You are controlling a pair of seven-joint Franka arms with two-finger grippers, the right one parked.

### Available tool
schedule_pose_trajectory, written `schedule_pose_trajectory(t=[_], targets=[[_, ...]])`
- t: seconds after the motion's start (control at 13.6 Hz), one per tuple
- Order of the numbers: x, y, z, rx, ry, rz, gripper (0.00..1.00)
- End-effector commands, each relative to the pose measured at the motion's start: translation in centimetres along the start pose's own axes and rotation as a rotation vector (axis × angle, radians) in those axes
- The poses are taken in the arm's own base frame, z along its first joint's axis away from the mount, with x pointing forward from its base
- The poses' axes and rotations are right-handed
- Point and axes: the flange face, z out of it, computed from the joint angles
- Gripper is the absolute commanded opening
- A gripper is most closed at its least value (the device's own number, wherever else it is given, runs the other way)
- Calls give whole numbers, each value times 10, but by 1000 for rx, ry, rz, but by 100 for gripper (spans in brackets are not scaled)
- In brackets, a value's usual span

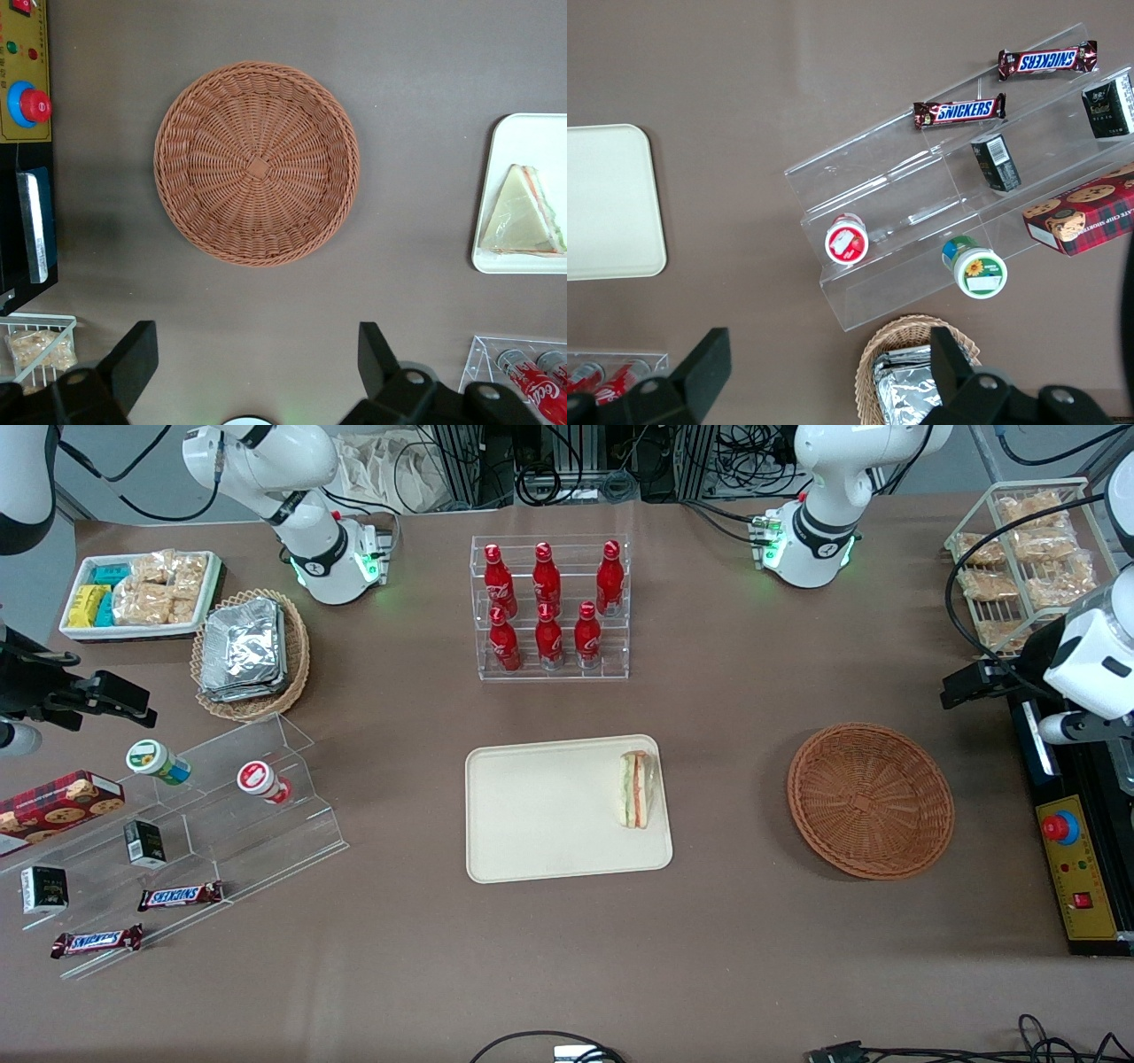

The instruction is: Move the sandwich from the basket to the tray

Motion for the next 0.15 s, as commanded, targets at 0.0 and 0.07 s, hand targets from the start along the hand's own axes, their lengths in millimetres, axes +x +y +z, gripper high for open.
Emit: schedule_pose_trajectory(t=[0.0, 0.07], targets=[[2, -1, -3, 1, 10, 19, 100], [2, -2, -3, 1, 10, 17, 100]])
